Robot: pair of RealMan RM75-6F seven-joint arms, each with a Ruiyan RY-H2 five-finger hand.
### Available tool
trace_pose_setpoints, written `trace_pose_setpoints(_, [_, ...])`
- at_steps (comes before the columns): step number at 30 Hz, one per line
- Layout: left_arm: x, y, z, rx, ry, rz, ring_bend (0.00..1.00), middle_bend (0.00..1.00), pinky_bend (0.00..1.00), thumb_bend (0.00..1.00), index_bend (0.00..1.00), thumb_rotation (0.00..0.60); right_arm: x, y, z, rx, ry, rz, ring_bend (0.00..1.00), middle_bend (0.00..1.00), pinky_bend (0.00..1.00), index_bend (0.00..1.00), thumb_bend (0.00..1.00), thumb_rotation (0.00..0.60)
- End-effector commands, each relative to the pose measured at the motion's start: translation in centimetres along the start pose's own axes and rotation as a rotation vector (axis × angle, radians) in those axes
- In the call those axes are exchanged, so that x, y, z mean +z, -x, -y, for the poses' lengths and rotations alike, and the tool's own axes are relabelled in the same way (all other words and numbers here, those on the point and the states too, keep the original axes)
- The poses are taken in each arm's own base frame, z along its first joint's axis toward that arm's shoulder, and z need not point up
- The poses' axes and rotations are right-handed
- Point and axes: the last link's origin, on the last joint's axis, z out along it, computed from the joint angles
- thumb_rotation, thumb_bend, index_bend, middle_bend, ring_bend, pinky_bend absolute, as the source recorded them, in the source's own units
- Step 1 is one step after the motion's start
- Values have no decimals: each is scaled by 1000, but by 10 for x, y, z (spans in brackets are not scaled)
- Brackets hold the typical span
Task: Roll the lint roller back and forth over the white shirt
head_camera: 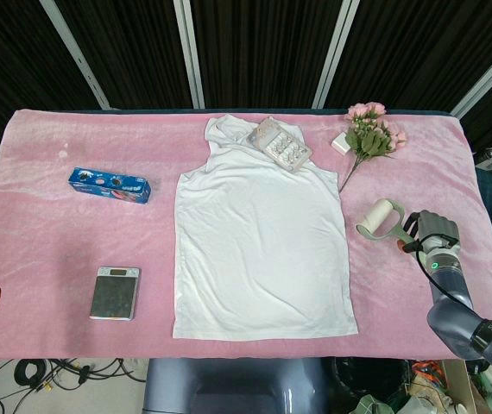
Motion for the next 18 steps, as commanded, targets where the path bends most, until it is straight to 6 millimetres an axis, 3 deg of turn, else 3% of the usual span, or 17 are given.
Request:
trace_pose_setpoints(1, [0, 0, 0, 0, -1, 0, 41, 63, 86, 395, 134, 600, 5, 8, -4, 17, 7, -2, 614, 634, 614, 700, 567, 600])
trace_pose_setpoints(4, [0, 0, 0, 0, -3, 1, 41, 63, 86, 395, 134, 600, 8, 14, -6, 31, 10, 5, 566, 584, 593, 670, 553, 600])
trace_pose_setpoints(8, [0, 0, 0, 1, -2, 3, 41, 63, 86, 396, 133, 600, 12, 22, -8, 33, 20, 15, 445, 446, 479, 451, 481, 600])
trace_pose_setpoints(14, [0, 0, 0, -1, -2, 1, 41, 63, 86, 395, 134, 600, 13, 31, -13, 24, 52, 41, 273, 238, 319, 254, 372, 600])
trace_pose_setpoints(18, [0, 0, 0, 0, -1, 4, 41, 63, 86, 395, 134, 600, 12, 32, -16, 24, 74, 59, 177, 99, 270, 119, 282, 600])
